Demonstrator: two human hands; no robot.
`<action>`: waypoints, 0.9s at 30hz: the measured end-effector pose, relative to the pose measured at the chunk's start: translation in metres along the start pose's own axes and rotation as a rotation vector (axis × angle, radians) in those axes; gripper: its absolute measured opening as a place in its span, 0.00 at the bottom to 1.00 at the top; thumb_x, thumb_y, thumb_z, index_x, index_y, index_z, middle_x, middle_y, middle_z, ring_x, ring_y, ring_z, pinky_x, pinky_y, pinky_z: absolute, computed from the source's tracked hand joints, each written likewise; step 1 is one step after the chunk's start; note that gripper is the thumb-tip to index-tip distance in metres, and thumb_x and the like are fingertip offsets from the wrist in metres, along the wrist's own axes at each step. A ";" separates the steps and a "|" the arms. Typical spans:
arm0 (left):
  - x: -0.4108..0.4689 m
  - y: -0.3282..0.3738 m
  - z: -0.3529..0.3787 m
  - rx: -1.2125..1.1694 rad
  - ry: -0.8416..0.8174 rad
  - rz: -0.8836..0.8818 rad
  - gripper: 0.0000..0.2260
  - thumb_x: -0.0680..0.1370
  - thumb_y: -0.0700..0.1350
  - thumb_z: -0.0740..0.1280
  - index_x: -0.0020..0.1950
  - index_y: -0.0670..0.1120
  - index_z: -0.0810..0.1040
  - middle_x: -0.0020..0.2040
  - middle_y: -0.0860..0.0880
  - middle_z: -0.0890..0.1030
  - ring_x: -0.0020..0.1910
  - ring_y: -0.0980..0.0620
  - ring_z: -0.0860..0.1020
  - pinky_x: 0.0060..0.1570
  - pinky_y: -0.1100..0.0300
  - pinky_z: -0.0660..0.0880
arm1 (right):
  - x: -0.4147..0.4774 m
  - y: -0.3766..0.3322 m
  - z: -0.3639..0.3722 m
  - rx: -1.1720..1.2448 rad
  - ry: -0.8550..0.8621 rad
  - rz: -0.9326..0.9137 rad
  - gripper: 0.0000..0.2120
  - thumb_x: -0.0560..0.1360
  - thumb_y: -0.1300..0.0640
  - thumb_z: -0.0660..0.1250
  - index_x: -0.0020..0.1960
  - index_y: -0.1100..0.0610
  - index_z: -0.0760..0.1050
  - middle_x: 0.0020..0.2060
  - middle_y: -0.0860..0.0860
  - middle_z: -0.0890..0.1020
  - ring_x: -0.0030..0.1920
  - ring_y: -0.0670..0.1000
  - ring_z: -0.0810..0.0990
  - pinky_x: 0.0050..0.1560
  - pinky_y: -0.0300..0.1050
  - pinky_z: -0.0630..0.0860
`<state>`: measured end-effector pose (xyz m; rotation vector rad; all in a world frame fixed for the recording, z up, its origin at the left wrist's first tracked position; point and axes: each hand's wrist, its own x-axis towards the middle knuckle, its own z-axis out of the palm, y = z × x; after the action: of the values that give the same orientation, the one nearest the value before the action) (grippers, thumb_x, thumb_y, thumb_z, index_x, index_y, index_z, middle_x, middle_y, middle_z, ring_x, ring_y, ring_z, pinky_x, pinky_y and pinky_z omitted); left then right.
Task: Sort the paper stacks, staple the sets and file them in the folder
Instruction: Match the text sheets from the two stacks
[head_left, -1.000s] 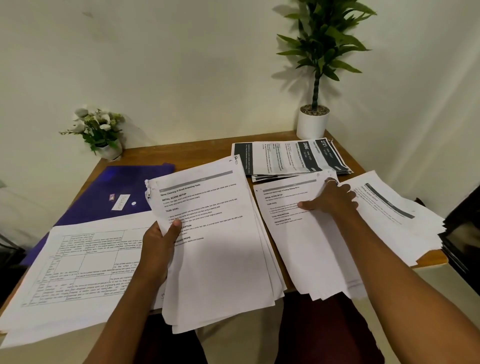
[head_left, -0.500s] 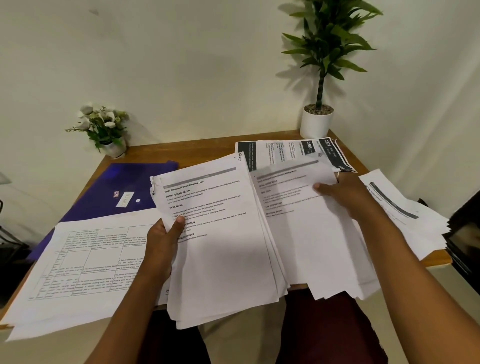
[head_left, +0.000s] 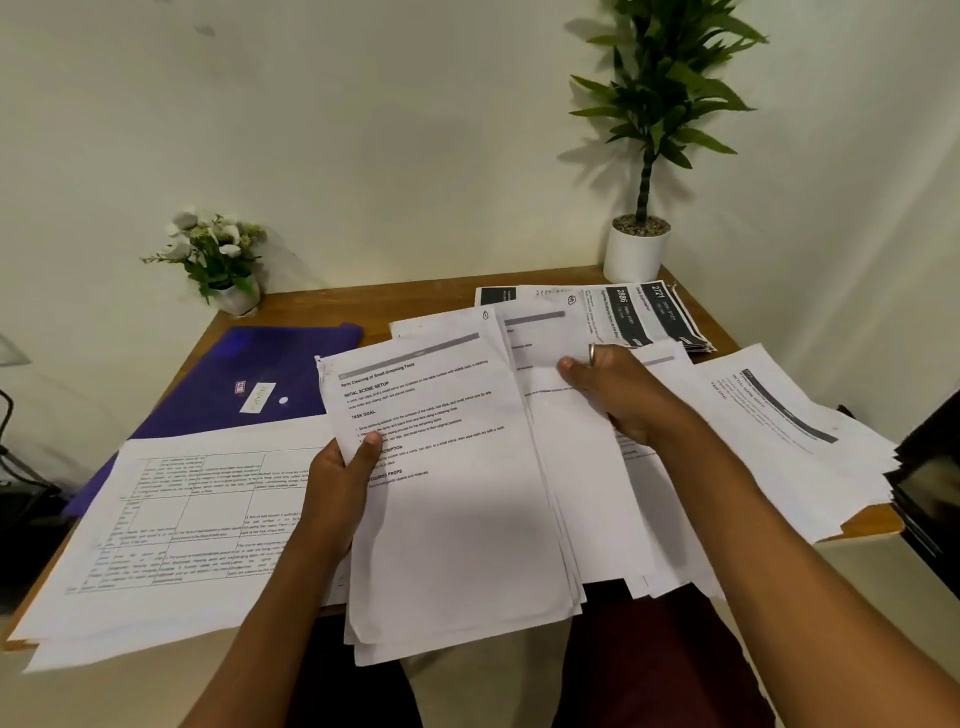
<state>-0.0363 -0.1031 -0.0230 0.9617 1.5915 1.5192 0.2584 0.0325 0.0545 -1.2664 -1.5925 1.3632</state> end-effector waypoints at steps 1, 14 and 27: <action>0.000 0.000 0.000 0.002 -0.006 0.001 0.22 0.78 0.55 0.67 0.69 0.47 0.78 0.61 0.51 0.84 0.59 0.52 0.83 0.61 0.51 0.78 | 0.000 -0.002 0.005 0.002 -0.021 0.009 0.13 0.79 0.52 0.68 0.62 0.55 0.81 0.57 0.52 0.86 0.59 0.58 0.83 0.65 0.61 0.77; -0.002 0.002 0.002 0.160 0.035 0.069 0.17 0.82 0.50 0.66 0.70 0.50 0.72 0.57 0.58 0.80 0.46 0.59 0.82 0.35 0.73 0.77 | -0.021 -0.017 0.070 0.109 -0.202 0.105 0.11 0.82 0.34 0.51 0.58 0.33 0.70 0.55 0.35 0.78 0.58 0.42 0.77 0.67 0.48 0.73; -0.003 -0.004 0.003 0.195 -0.010 0.094 0.11 0.82 0.48 0.66 0.63 0.48 0.78 0.52 0.56 0.84 0.47 0.61 0.84 0.38 0.70 0.80 | -0.007 0.102 -0.041 -0.945 0.753 0.044 0.24 0.76 0.42 0.69 0.66 0.55 0.75 0.66 0.58 0.74 0.65 0.59 0.70 0.63 0.60 0.67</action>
<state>-0.0324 -0.1044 -0.0271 1.1643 1.7322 1.4385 0.3231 0.0366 -0.0350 -2.0199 -1.6332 -0.0170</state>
